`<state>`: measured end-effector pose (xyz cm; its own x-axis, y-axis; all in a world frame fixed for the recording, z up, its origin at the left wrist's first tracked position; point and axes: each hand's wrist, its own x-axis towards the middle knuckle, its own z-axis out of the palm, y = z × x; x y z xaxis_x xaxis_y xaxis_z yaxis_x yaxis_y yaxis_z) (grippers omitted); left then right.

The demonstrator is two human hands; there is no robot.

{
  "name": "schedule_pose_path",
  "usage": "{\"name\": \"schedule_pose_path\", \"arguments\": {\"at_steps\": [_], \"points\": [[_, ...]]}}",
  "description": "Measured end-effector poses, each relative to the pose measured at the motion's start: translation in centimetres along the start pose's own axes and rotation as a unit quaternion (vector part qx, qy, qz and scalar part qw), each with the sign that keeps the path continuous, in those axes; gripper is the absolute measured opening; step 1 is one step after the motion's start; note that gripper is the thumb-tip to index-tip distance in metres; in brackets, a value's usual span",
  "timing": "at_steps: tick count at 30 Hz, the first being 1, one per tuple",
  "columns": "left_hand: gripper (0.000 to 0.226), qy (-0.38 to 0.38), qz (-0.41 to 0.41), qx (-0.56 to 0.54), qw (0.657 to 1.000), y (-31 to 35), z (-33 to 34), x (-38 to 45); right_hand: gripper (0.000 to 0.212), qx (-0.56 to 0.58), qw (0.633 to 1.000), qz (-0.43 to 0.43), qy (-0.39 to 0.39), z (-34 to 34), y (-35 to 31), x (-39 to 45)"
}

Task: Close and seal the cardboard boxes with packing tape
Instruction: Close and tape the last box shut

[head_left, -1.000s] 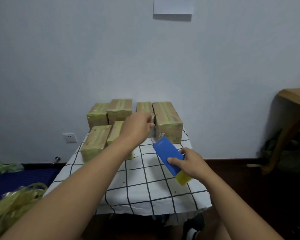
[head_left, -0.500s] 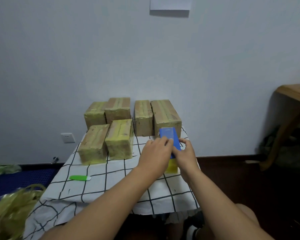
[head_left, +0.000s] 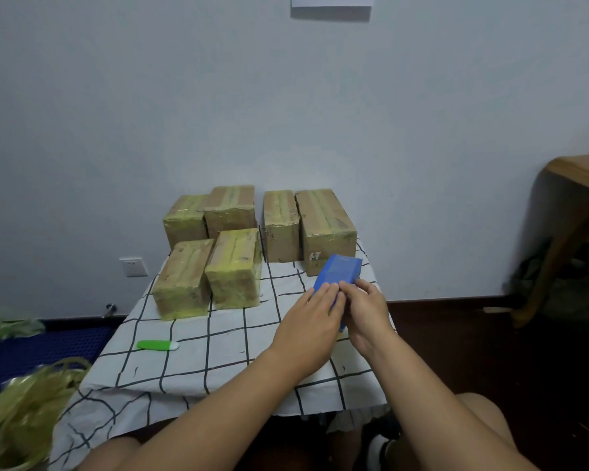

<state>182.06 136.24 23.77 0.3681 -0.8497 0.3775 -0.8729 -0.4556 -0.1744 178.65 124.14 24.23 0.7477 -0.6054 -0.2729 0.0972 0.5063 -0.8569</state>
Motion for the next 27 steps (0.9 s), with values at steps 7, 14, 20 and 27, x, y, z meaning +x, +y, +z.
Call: {"name": "schedule_pose_path", "arguments": {"at_steps": [7,14,20,27], "points": [[0.045,0.019,0.005,-0.052,0.998,0.3,0.1,-1.4,0.021,-0.119,0.986,-0.071,0.089,-0.8,-1.4,0.9],[0.030,0.035,-0.135,-0.123,0.983,-3.7,-0.6,-1.2,0.026,-0.639,0.745,-0.187,0.028,-1.8,-1.9,1.2],[0.031,0.020,-0.177,-0.151,0.972,-4.6,-0.2,-1.2,0.037,-0.778,0.607,-0.163,-0.009,-0.4,1.4,1.1],[0.032,0.003,-0.201,-0.156,0.967,-5.7,-0.3,-1.5,0.028,-0.810,0.566,-0.143,-0.056,0.4,3.0,0.4]]}}
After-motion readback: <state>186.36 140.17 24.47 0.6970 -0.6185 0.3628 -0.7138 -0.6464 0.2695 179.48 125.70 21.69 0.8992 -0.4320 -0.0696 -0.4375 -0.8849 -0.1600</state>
